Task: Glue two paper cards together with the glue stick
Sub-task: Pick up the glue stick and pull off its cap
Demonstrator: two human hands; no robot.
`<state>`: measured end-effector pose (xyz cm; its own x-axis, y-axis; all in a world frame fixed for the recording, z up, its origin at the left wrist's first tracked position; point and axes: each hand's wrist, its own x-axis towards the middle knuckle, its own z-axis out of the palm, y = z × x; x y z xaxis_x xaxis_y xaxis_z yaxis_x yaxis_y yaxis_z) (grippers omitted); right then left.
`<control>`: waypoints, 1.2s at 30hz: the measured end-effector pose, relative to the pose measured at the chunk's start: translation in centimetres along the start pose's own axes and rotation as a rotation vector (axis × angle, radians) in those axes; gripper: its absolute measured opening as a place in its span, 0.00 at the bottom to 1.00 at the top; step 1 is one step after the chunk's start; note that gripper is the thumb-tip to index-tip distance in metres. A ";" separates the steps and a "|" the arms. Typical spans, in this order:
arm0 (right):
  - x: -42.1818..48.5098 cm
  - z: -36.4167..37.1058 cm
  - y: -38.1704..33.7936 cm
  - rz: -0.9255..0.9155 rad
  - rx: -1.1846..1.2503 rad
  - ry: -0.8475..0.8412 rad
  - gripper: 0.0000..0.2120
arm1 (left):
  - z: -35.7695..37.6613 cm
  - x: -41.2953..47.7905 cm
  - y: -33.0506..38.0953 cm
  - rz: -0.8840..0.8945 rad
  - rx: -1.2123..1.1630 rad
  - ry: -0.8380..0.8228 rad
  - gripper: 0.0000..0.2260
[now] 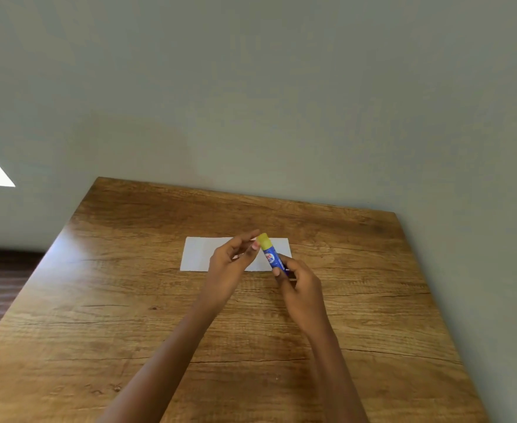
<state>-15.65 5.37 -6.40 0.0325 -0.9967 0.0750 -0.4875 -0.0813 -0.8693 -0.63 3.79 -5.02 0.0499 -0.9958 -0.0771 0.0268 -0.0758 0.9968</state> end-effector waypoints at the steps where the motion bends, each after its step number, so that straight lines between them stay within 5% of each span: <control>1: -0.1 -0.1 -0.1 -0.009 -0.008 -0.011 0.14 | 0.0 0.0 0.1 0.003 -0.026 -0.011 0.12; 15: -0.4 0.0 -2.3 0.013 0.093 -0.165 0.19 | -0.4 -0.4 0.9 0.027 -0.171 -0.070 0.08; 19: -0.2 0.5 -2.7 -0.019 0.077 -0.046 0.13 | -0.3 -0.7 1.0 0.009 -0.179 -0.055 0.08; 36: -0.8 1.4 -4.3 -0.055 -0.024 0.289 0.16 | -0.6 -0.7 3.1 -0.001 -0.281 0.271 0.12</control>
<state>-12.39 6.47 -3.42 -0.1890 -0.9468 0.2604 -0.5128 -0.1310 -0.8484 -0.02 4.27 -1.90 0.3111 -0.9429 -0.1189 0.2971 -0.0224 0.9546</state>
